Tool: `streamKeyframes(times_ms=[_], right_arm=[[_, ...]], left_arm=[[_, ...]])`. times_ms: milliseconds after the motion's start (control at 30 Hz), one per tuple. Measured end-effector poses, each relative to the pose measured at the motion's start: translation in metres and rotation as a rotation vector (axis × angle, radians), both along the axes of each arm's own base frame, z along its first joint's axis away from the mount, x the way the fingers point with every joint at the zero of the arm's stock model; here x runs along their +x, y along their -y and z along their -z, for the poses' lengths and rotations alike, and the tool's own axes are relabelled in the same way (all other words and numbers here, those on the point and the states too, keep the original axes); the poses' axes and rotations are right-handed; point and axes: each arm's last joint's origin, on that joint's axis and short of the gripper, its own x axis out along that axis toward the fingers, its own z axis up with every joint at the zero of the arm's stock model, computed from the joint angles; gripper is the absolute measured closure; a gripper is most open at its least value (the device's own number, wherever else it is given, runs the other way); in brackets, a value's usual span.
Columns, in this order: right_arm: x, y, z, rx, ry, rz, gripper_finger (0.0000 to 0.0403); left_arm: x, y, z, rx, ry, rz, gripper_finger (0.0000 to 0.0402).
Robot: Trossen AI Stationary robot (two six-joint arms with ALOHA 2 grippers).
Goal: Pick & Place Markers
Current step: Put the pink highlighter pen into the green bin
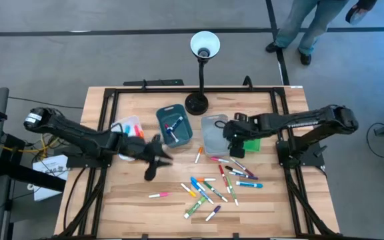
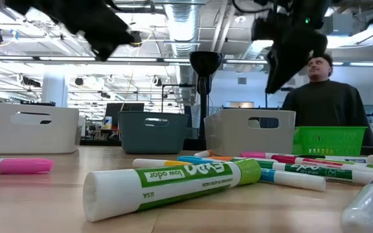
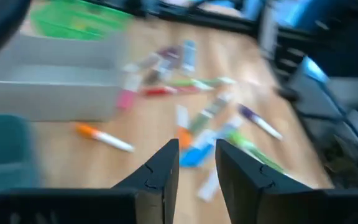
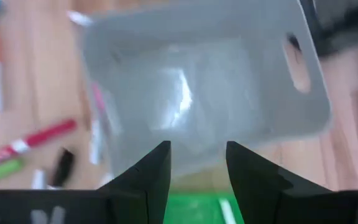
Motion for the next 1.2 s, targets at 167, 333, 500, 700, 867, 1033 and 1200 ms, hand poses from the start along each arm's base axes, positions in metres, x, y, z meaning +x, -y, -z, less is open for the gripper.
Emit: streamKeyframes(times_ms=[167, 333, 500, 700, 867, 1033, 1200], right_arm=[[0.009, -0.016, 0.002, 0.003, 0.051, -0.063, 0.0256], [0.017, -0.026, 0.006, 0.008, 0.087, -0.095, 0.0255], [0.023, -0.035, 0.006, 0.025, 0.142, -0.100, 0.0251], [0.031, -0.043, 0.001, 0.026, 0.243, -0.145, 0.0240], [0.034, -0.045, -0.002, 0.013, 0.285, -0.175, 0.0234], [0.036, -0.045, -0.003, 0.013, 0.303, -0.176, 0.0235], [0.037, -0.045, -0.005, 0.015, 0.328, -0.176, 0.0236]], left_arm=[[-0.013, 0.040, 0.014, 0.005, -0.099, 0.093, 0.0300], [-0.018, 0.065, 0.034, -0.003, -0.190, 0.082, 0.0285], [-0.021, 0.076, 0.058, -0.033, -0.328, 0.030, 0.0250], [-0.030, 0.095, 0.080, -0.021, -0.434, 0.062, 0.0222], [-0.033, 0.102, 0.097, 0.001, -0.486, 0.025, 0.0220], [-0.032, 0.104, 0.111, 0.043, -0.517, -0.005, 0.0220], [-0.031, 0.104, 0.117, 0.065, -0.526, -0.017, 0.0252]])
